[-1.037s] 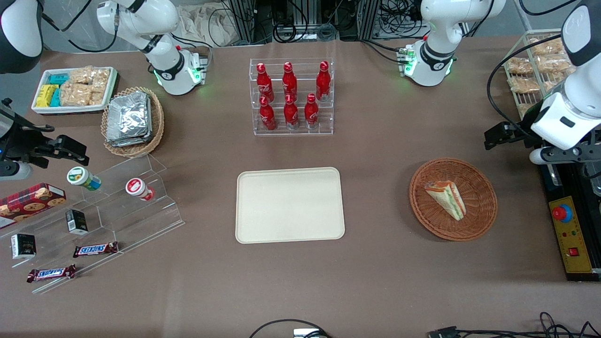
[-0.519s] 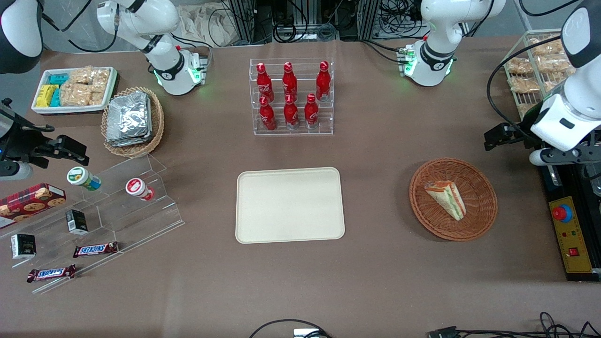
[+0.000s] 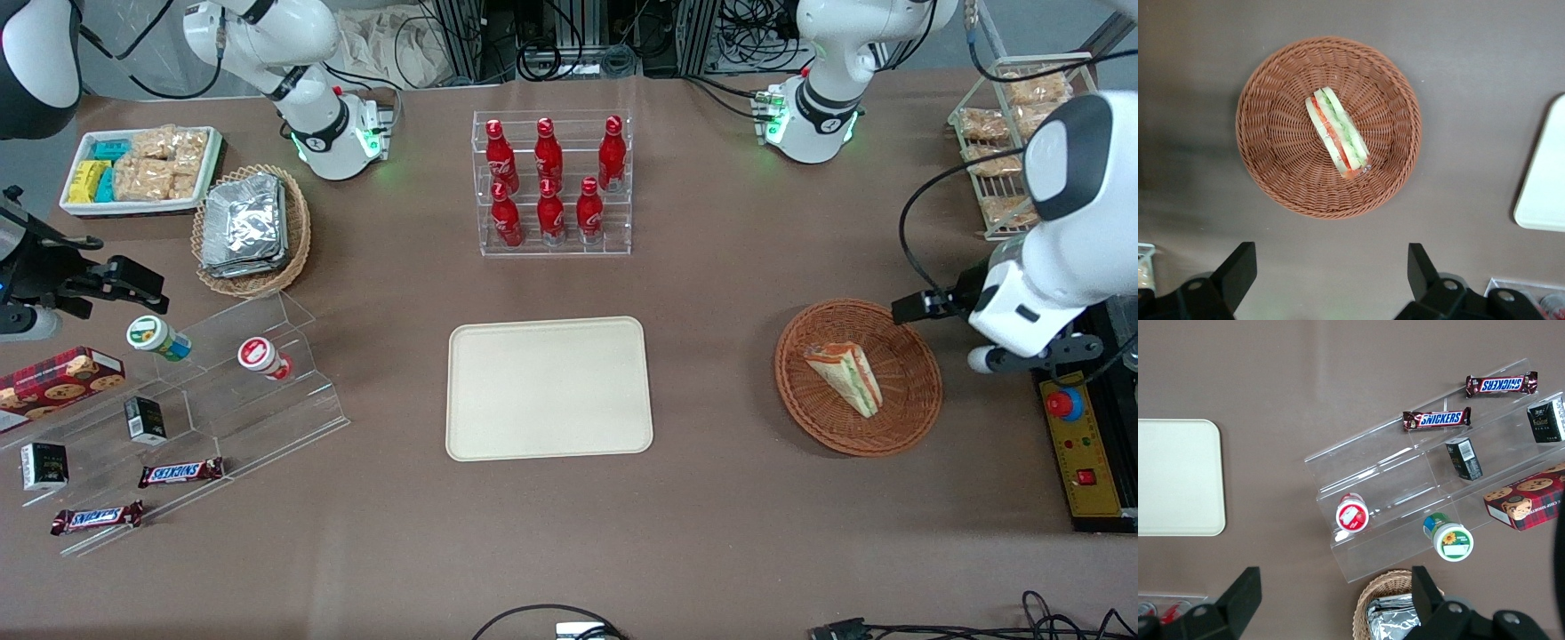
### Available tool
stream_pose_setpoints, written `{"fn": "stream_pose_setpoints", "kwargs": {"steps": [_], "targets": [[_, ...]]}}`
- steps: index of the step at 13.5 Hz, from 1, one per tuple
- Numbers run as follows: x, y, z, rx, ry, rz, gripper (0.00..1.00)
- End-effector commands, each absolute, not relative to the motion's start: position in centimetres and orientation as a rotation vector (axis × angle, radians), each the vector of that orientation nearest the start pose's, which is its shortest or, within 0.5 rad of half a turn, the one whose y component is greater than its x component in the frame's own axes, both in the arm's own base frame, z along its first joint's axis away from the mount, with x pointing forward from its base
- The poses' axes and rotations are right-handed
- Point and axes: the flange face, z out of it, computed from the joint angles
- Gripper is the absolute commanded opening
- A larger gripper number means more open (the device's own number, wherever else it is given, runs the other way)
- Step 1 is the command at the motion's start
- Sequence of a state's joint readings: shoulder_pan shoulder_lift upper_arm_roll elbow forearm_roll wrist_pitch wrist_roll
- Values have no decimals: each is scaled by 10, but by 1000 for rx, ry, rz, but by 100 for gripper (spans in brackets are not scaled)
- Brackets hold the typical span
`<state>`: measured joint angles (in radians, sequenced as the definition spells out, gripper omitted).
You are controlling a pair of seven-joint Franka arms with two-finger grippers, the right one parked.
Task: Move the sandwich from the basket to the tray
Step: 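Lower the open left gripper over the wrapped sandwich in the basket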
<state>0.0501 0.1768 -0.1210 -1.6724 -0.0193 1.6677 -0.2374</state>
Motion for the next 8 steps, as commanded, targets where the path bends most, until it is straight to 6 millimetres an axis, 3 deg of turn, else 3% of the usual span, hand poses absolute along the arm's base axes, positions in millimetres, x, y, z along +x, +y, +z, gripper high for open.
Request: {"fn": "stream_pose_setpoints", "kwargs": {"steps": [1,8], "targets": [[612,-38,446,-3120,-375,309,100],[630,-36,342,-3090,-522,375,100]]}}
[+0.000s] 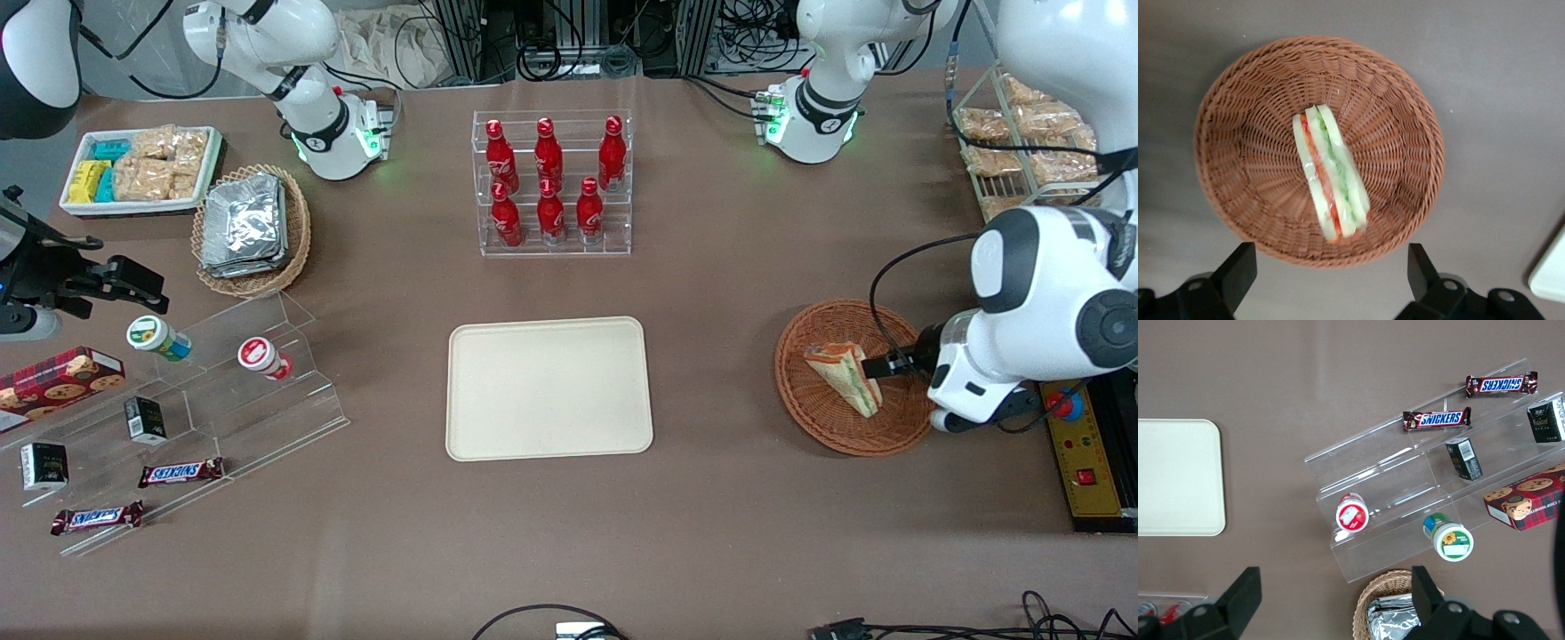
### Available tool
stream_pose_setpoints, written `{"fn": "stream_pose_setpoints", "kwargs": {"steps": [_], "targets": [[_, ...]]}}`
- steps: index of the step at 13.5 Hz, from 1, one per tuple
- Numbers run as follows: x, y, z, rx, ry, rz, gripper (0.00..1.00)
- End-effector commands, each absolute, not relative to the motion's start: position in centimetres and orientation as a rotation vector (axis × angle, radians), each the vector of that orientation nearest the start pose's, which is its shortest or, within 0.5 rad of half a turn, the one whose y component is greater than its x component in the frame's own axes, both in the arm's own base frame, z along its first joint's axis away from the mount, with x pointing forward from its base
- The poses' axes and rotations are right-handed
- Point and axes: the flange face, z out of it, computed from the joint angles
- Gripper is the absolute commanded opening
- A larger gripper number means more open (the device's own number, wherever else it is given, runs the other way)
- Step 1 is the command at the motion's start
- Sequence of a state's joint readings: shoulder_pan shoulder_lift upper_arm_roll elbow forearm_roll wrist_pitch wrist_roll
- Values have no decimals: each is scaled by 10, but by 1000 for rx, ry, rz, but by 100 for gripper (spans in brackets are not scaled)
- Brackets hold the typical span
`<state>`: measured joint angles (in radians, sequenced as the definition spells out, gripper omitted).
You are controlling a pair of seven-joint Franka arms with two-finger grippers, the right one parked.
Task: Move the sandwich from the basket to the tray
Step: 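Lower the open left gripper over the wrapped sandwich in the basket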
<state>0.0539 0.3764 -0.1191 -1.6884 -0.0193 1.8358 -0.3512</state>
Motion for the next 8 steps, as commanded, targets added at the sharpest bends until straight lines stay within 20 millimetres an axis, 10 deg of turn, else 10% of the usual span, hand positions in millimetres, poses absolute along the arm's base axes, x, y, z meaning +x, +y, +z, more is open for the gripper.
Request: {"fn": "stream_pose_setpoints", "kwargs": {"steps": [1,8], "targets": [[629,-36,330,-3086,-533,384,100],[612,-13,250,-3087,-630,377,100]]}}
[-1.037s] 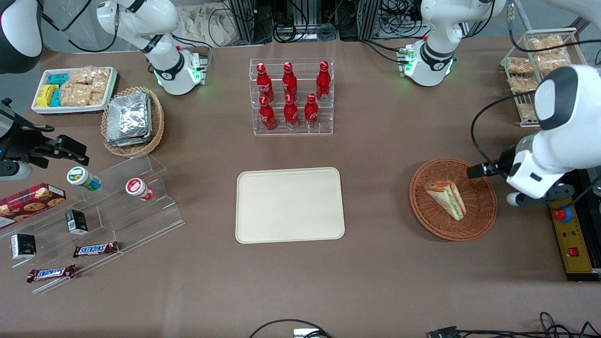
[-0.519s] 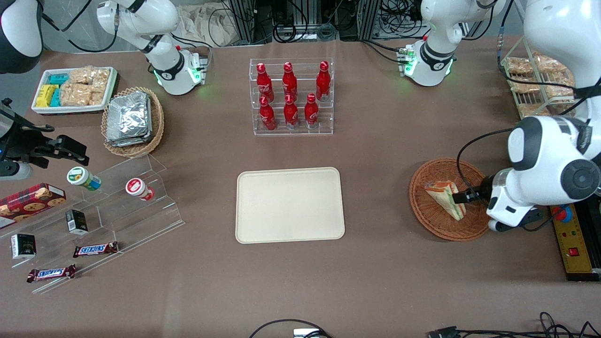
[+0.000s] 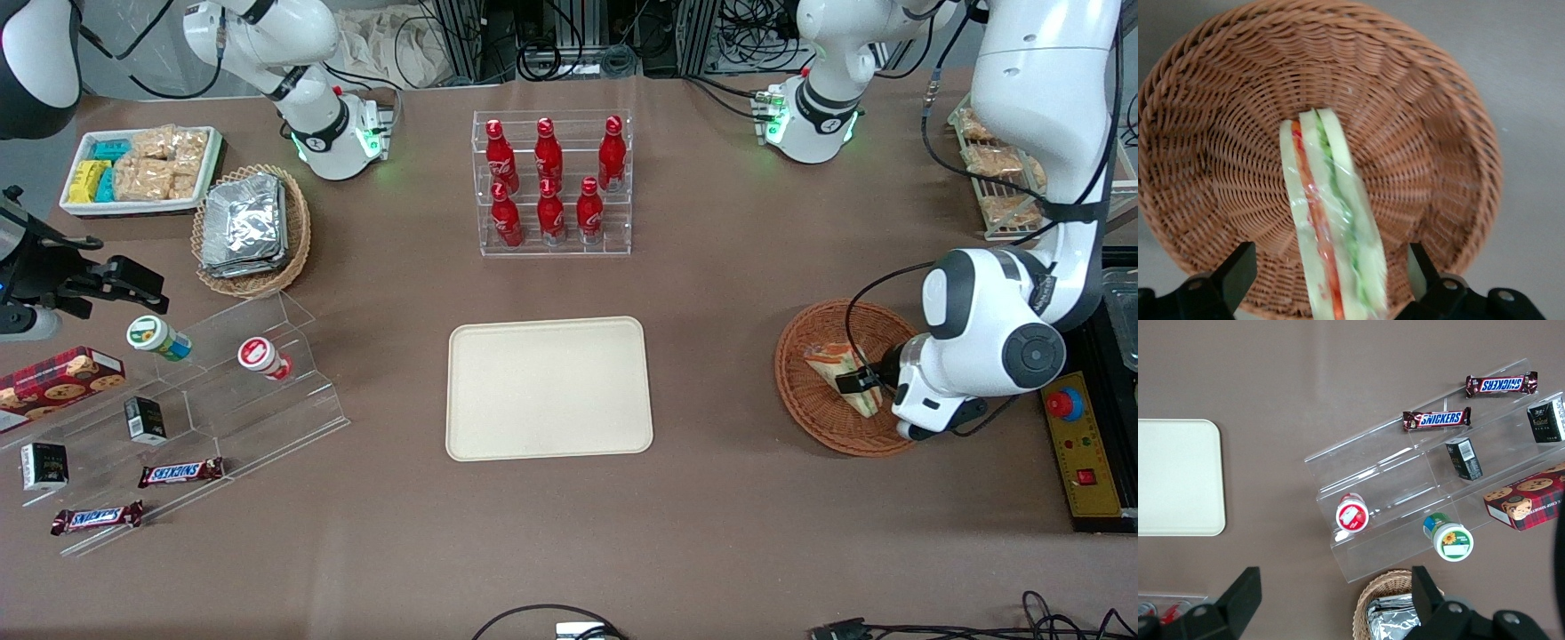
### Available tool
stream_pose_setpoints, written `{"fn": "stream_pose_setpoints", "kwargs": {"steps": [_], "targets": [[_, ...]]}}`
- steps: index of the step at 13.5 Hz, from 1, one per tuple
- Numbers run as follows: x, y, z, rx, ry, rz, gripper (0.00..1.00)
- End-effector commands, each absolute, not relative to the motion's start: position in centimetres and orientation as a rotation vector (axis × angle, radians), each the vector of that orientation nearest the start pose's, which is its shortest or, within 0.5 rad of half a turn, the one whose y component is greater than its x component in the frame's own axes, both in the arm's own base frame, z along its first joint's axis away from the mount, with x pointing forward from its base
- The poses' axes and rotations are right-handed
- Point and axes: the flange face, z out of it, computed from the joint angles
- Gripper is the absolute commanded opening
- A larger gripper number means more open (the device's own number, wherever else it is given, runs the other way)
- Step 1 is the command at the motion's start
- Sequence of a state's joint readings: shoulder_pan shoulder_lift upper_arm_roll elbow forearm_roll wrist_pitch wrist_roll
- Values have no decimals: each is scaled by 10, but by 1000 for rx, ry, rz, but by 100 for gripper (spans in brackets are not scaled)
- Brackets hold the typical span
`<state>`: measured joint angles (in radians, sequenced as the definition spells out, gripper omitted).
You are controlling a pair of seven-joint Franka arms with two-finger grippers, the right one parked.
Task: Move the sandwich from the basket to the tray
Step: 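Lower the open left gripper over the wrapped sandwich in the basket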
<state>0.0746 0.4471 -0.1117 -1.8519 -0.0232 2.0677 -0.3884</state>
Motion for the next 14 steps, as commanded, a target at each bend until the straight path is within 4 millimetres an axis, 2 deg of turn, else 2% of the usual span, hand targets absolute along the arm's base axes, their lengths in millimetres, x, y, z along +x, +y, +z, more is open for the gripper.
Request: {"fn": "stream_pose_setpoints", "kwargs": {"steps": [1,3,6,7,9,11,12,14], "targets": [[612,-12,241,-3088,-636,382,100],[612,-12,229,-3077,-677,401,100],[612,-19,223,-3049,-768,401,100],[613,-21,222,-3051,-781,400,97],[612,-24,215,-3055,-787,404,55],[612,-26,220,-3059,-783,395,0],[612,-28,225,-3061,-777,395,0],[613,-32,263,-3079,-736,356,0]]}}
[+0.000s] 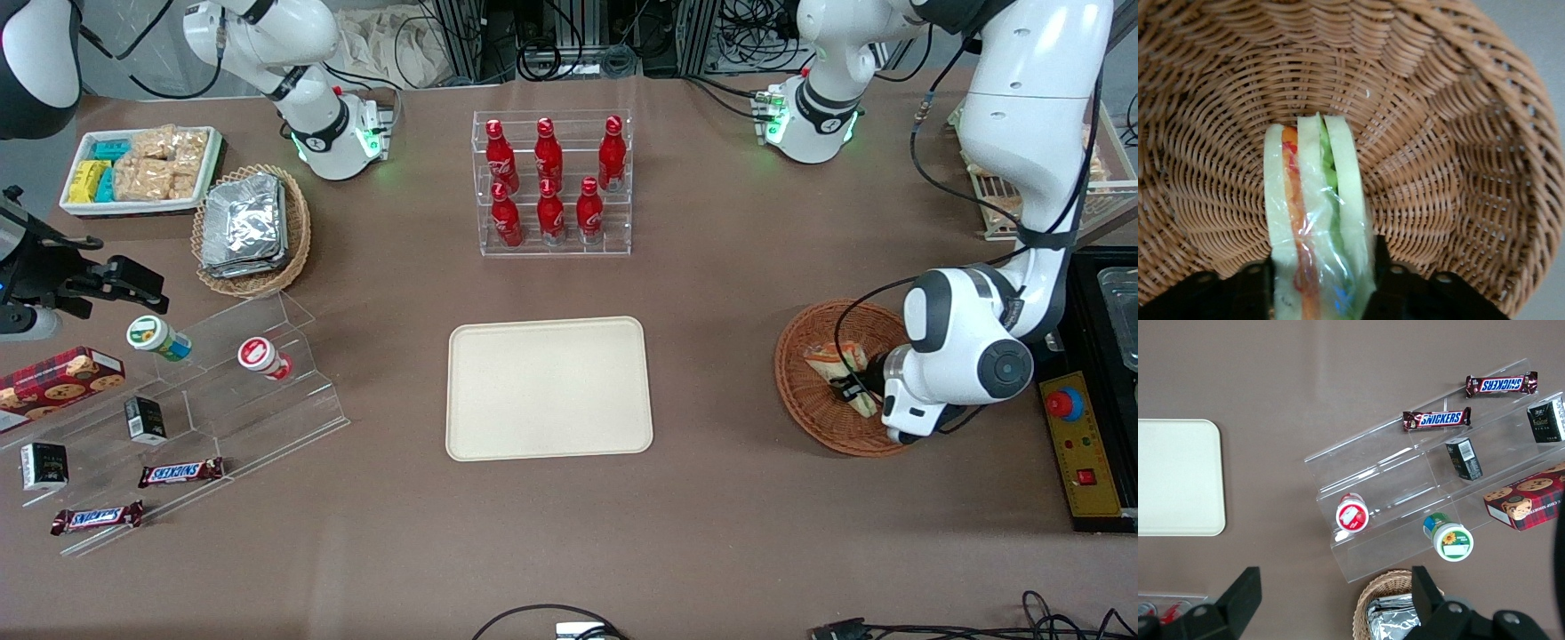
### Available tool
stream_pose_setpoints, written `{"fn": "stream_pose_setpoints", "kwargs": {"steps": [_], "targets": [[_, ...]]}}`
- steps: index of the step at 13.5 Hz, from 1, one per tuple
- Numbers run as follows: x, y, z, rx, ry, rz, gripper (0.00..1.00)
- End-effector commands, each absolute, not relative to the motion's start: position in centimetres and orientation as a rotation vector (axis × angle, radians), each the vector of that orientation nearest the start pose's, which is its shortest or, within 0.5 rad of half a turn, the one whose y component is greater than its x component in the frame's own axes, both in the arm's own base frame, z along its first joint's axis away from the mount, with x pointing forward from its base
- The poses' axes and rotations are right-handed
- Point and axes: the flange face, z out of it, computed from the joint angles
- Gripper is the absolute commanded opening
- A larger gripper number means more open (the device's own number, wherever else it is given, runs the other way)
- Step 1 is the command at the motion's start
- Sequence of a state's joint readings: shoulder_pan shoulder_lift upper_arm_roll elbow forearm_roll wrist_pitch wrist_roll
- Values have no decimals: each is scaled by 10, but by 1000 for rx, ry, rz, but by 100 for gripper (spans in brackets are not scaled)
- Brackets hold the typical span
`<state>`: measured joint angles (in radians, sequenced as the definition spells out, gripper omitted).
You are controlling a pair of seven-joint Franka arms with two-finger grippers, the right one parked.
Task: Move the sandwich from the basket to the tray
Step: 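Lower the open left gripper over the wrapped sandwich in the basket, then close the left gripper on the sandwich and lift it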
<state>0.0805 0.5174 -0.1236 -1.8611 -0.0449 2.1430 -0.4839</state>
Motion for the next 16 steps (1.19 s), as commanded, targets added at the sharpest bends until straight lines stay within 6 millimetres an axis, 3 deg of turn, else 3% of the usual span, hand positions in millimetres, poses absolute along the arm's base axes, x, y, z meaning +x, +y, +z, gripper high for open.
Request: {"fn": "stream_pose_setpoints", "kwargs": {"steps": [1,3,7,9,11,12,14,16], "targets": [[613,-33,288,-3081,-718,344,0],[613,-53,337,-3118,-597,279,0],[624,-58,424,-3180,-294,251,0],[631,-83,458,-3210,-141,243,0],[632,-120,470,-3222,30,294,0],[629,-149,470,-3212,113,293,0],[624,-205,457,-3204,219,315,0],[629,-245,437,-3211,172,348,0]]}}
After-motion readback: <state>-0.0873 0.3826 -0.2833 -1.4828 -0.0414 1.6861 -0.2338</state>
